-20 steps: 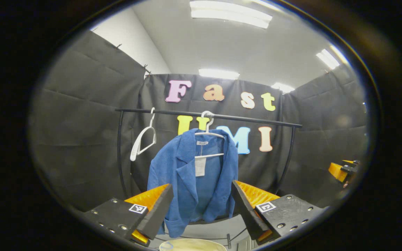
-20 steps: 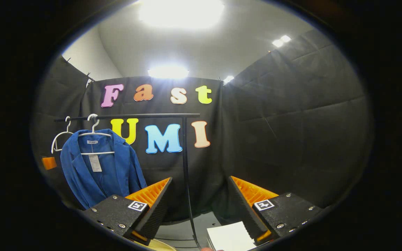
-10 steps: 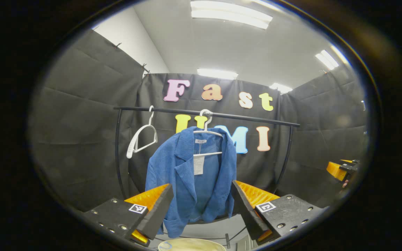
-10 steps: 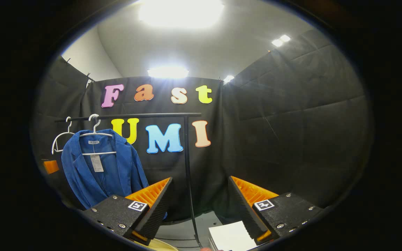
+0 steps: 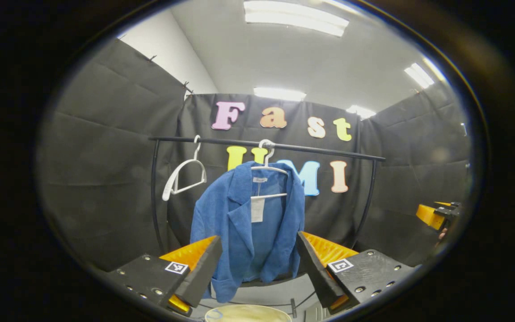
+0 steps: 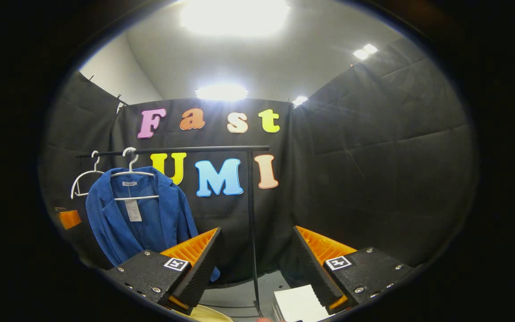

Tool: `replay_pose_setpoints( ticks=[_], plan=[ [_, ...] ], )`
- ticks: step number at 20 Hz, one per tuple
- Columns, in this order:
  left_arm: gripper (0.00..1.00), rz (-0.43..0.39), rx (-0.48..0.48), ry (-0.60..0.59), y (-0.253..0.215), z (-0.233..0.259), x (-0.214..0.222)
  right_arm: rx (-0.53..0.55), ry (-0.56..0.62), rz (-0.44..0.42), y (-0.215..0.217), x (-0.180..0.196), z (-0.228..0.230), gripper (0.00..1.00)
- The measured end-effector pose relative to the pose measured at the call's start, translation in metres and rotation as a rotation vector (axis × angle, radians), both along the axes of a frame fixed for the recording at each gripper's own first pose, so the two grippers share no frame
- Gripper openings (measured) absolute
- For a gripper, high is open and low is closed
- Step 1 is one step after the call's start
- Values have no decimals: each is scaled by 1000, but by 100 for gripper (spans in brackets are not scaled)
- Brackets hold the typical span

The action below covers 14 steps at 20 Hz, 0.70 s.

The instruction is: Grasp the clothes on the hanger with both hands and then place them into the laundry hamper below.

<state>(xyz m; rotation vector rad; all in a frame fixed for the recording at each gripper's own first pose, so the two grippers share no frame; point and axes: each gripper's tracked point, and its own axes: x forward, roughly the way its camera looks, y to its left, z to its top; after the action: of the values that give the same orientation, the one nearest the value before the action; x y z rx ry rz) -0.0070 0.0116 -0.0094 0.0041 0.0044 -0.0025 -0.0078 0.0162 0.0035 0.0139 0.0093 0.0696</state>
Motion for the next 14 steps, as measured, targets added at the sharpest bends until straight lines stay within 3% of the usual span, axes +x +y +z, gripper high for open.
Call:
replay_pose_setpoints(
  ticks=[14],
  plan=[
    [98,47,-28,-10,8,20,25,56,19,199,98,53,18,95]
  ],
)
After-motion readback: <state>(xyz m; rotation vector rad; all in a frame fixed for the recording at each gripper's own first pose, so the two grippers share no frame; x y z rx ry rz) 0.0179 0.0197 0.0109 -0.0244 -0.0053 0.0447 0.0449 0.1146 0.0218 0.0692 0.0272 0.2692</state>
